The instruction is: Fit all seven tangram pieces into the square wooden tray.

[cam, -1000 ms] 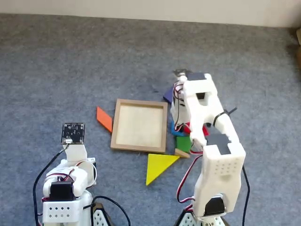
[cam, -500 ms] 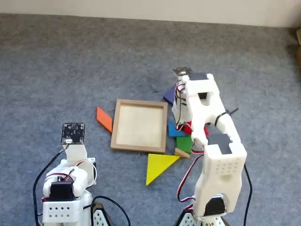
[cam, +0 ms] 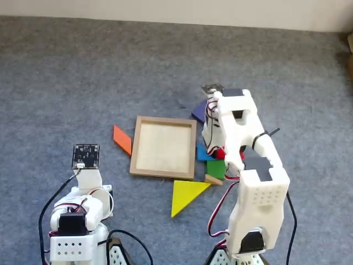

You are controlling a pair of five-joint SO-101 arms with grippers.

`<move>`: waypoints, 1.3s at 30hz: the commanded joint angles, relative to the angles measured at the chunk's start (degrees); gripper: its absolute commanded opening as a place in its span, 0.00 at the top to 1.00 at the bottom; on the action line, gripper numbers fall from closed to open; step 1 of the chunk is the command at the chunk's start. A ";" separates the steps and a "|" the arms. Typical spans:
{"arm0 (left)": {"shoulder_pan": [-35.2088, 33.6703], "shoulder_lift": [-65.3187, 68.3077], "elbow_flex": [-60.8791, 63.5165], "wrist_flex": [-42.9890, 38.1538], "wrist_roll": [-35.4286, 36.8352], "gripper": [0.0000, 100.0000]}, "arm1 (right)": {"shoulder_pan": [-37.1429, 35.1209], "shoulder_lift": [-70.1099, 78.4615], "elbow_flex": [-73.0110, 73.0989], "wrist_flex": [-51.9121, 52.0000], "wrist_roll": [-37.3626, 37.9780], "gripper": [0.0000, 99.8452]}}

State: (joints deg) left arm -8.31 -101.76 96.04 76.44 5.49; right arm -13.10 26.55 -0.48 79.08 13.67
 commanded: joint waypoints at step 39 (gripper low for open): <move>-0.75 -2.86 1.10 0.09 -0.44 0.99 | 4.09 -9.27 -4.62 5.93 4.48 0.80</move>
State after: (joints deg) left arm -8.31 -101.76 96.04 76.44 5.49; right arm -9.58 22.15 -4.18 84.44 17.80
